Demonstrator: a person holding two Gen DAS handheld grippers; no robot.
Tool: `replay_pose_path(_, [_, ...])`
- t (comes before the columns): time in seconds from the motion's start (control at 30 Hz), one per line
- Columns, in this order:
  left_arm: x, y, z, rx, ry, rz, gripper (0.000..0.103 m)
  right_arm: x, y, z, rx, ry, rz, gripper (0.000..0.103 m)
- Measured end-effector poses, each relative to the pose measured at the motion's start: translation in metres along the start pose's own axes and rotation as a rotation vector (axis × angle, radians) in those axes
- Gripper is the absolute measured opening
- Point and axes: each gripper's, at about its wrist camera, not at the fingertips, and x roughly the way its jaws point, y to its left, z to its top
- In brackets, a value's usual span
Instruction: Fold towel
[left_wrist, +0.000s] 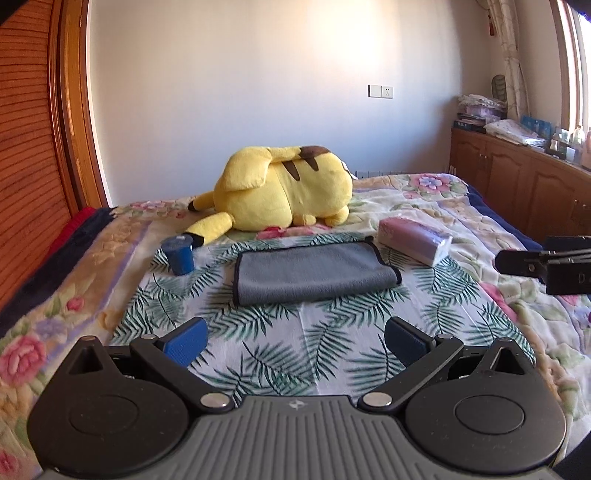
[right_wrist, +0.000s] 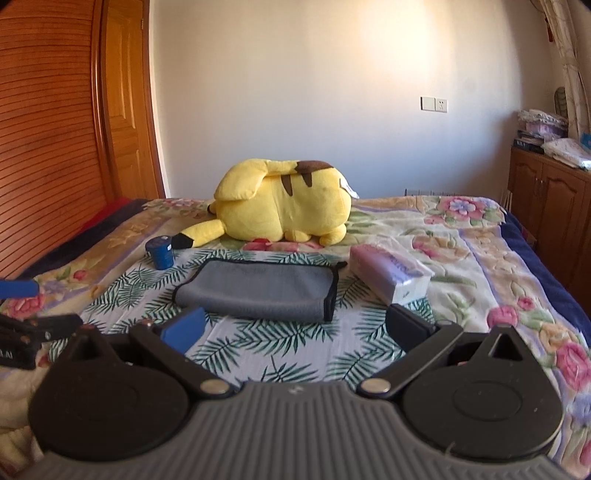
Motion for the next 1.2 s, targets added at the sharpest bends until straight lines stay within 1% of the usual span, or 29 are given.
replay_pose_path(0.1, [-0.002,-0.004,-0.010,0.006,0.002,0.008,0.103,-0.004,0.004,-0.005,0.006,0.000,0.003,0.103])
replay_pose_path(0.3, [-0.002,-0.008,-0.027,-0.017,0.016,0.008,0.103,-0.011,0.009,-0.017,0.007,-0.001,0.002,0.103])
replay_pose_path(0.57, [-0.003,-0.014,-0.051,-0.015,0.022,0.013,0.103,-0.014,0.013,-0.039,0.001,0.032,-0.010,0.103])
replay_pose_path(0.73, [0.000,-0.016,-0.060,-0.007,0.005,0.021,0.103,-0.013,0.015,-0.053,0.002,0.051,-0.011,0.103])
replay_pose_path(0.83, [0.002,-0.014,-0.065,-0.029,0.008,0.010,0.103,-0.012,0.017,-0.060,-0.014,0.059,-0.015,0.103])
replay_pose_path(1.03, [0.008,-0.011,-0.070,-0.040,0.011,0.019,0.103,-0.010,0.019,-0.066,-0.031,0.060,-0.018,0.103])
replay_pose_path(1.2, [0.006,-0.010,-0.067,-0.029,-0.031,0.046,0.103,-0.006,0.018,-0.069,-0.030,0.059,-0.018,0.103])
